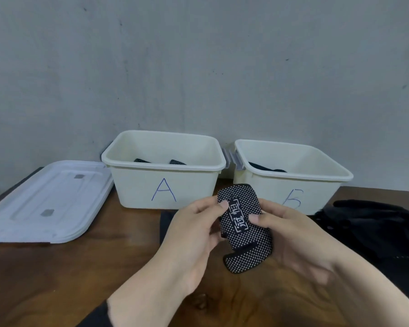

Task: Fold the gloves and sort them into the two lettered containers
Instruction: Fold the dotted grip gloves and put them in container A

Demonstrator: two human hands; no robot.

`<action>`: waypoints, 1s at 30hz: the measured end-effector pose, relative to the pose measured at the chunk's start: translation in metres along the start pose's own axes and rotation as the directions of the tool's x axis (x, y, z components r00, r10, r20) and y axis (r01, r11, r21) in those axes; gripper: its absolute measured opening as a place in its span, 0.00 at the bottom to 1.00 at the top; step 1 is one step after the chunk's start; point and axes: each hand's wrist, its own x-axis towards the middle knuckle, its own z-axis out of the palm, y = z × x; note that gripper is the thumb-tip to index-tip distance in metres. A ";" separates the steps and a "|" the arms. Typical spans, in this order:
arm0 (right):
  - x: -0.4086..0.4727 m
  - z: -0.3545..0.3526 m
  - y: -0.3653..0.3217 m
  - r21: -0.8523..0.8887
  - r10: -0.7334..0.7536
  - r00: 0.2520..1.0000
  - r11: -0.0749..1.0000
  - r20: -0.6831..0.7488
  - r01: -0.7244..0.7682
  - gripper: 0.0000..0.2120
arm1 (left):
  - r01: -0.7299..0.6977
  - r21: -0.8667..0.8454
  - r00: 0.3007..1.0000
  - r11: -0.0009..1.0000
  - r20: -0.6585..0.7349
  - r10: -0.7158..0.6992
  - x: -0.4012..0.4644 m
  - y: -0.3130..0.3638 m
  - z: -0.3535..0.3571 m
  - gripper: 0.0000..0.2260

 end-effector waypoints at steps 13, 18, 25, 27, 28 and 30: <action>0.101 0.045 -0.103 -0.195 -0.106 0.994 0.975 -0.001 0.104 0.15 | -0.280 0.954 0.709 0.103 0.134 0.692 0.054 0.128 -0.114 0.07; 0.197 0.072 -0.113 -0.176 -0.026 0.999 0.984 -0.036 0.019 0.11 | -0.202 0.979 0.829 -0.024 0.184 0.529 0.072 0.146 -0.148 0.09; 0.281 0.093 -0.074 -0.509 0.188 0.966 0.823 -0.175 -0.252 0.16 | -0.223 0.974 0.833 -0.045 0.214 0.511 0.077 0.146 -0.154 0.09; 0.288 0.094 -0.067 -0.748 0.238 0.946 0.583 -0.218 -0.319 0.20 | -0.225 0.973 0.838 -0.056 0.222 0.499 0.077 0.147 -0.157 0.10; 0.288 0.095 -0.066 -0.834 0.228 0.948 0.459 -0.221 -0.305 0.21 | -0.227 0.972 0.839 -0.058 0.225 0.495 0.077 0.147 -0.158 0.10; 0.285 0.099 -0.071 -0.950 0.124 0.970 0.209 -0.208 -0.230 0.23 | -0.233 0.971 0.844 -0.057 0.231 0.485 0.077 0.148 -0.159 0.10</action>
